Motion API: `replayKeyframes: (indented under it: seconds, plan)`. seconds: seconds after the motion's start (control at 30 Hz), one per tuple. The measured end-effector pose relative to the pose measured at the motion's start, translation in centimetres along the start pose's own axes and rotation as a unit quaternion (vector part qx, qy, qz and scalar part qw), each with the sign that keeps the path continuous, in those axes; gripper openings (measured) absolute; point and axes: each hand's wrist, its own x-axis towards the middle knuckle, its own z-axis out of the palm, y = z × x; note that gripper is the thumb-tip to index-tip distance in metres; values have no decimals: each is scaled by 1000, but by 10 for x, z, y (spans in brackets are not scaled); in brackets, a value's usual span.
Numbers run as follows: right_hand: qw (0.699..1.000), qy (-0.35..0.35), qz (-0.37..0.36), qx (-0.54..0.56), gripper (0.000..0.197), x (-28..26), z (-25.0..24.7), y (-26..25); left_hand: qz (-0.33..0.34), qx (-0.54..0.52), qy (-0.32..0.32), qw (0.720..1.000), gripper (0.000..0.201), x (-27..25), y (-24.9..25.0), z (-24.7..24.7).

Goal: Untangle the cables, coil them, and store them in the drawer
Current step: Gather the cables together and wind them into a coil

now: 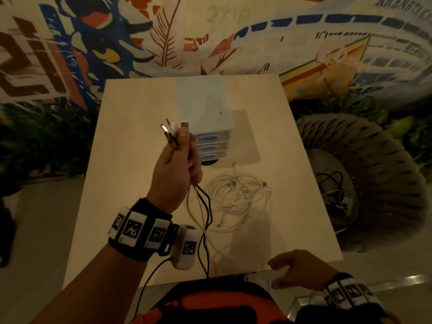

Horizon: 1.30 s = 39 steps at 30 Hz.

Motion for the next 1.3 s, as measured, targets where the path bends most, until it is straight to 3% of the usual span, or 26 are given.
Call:
replayKeyframes:
  seconds: [0.1,0.2,0.27,0.37,0.5,0.53,0.6,0.77,1.13,1.3]
  plan:
    - [998,30,-39,-26,84,-8,-21,-24,-8,28,-12,999,42,-5,-3,2]
    - [980,130,-149,21,87,-15,-45,-67,-35,22,-20,999,32,-10,-6,4]
    - [957,151,-242,44,84,-17,-54,-108,-52,4,-35,998,31,-13,-7,7]
    - [941,101,-314,79,67,-9,-50,-177,-56,-3,-81,995,36,-18,-7,13]
    - [931,-31,-318,178,14,10,-24,-227,-41,48,-79,995,43,-21,-6,11]
    - [924,-53,-318,207,15,13,-17,-230,-36,60,-70,995,43,-20,-4,7]
    - [925,-45,-297,234,25,19,-6,-228,-31,66,-40,997,38,-19,0,-6]
    - [964,-6,-222,147,37,33,13,-188,-43,62,64,995,23,-19,3,-33]
    - [990,10,-45,135,46,67,41,-56,-78,2,62,995,49,-29,-17,-26]
    - [998,-11,-23,59,50,60,52,-19,-86,-20,64,994,45,-26,-15,-30]
